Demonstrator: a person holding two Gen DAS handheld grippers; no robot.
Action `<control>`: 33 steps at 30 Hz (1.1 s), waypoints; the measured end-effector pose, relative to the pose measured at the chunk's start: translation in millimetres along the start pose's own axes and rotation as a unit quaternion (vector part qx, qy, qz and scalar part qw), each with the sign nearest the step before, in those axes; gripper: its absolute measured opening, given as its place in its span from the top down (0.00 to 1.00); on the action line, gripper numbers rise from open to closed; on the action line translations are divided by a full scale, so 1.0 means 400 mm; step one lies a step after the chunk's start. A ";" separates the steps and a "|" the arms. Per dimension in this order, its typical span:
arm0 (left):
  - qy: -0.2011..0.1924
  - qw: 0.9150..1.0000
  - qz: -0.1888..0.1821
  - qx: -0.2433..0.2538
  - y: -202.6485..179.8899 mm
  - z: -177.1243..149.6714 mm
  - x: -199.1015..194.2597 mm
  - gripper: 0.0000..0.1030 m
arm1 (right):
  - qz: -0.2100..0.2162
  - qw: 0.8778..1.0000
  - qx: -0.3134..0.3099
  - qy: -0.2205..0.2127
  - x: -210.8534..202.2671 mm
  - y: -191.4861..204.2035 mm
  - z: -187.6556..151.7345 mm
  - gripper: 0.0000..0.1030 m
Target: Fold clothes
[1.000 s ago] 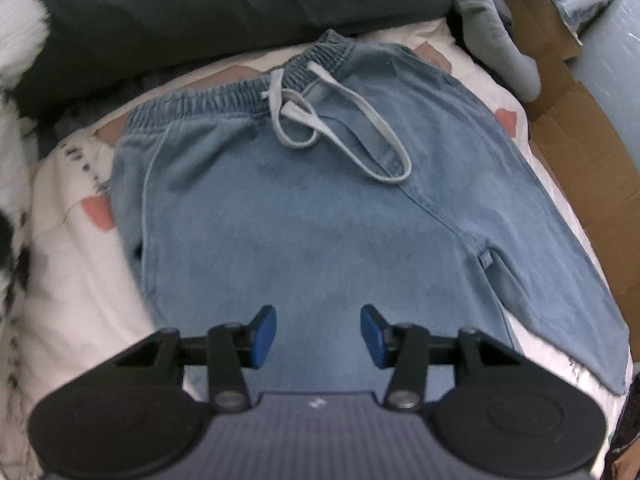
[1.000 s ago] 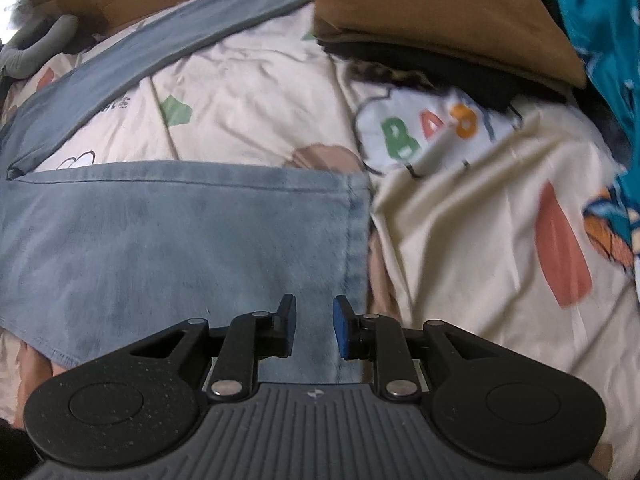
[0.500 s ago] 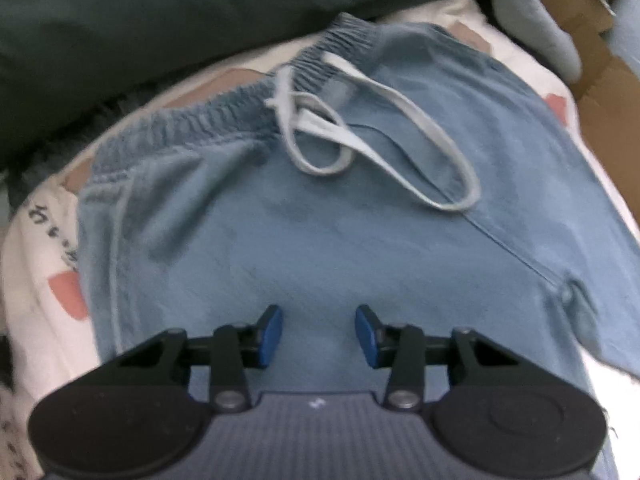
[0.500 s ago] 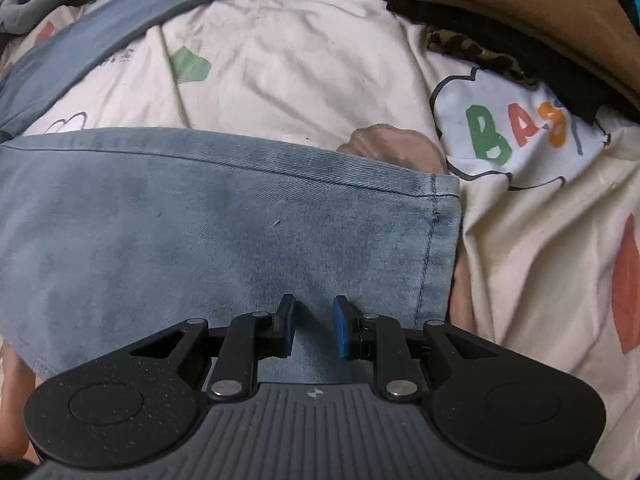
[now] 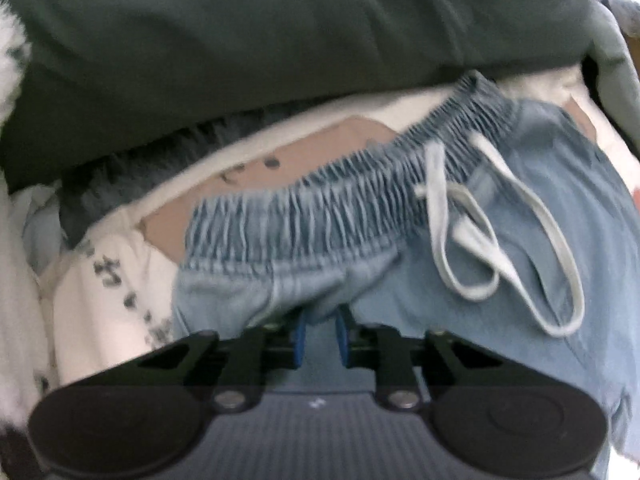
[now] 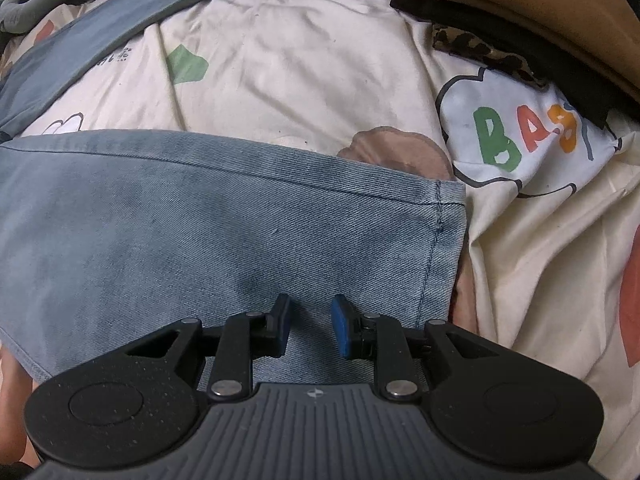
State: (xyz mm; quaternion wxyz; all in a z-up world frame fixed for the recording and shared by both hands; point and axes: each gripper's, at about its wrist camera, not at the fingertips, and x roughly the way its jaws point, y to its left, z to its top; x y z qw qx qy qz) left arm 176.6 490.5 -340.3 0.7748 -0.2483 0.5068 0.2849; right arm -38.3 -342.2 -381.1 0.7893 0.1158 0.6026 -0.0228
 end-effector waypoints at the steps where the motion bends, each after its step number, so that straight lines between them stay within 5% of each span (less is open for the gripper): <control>1: 0.002 1.000 0.009 -0.005 0.007 0.014 0.005 0.97 | 0.001 1.000 0.001 0.001 0.001 -0.001 0.001 0.72; 5: 0.020 0.998 0.035 -0.052 0.018 0.031 0.021 0.97 | 0.000 1.000 0.006 0.006 0.006 -0.002 0.007 0.72; 9: 0.026 0.997 0.069 -0.019 -0.054 0.033 -0.020 0.92 | -0.005 1.000 0.009 0.010 0.007 0.002 0.012 0.72; 17: 0.005 1.000 0.023 0.010 -0.170 0.134 -0.117 0.66 | -0.010 1.000 0.015 0.000 0.000 0.013 0.019 0.71; 26: -0.051 0.997 -0.047 0.040 -0.336 0.239 -0.113 0.72 | -0.005 1.000 0.028 0.005 0.012 0.006 0.025 0.71; 33: -0.070 0.995 -0.057 0.041 -0.411 0.277 -0.028 0.77 | -0.003 1.000 0.024 0.017 0.015 0.005 0.033 0.71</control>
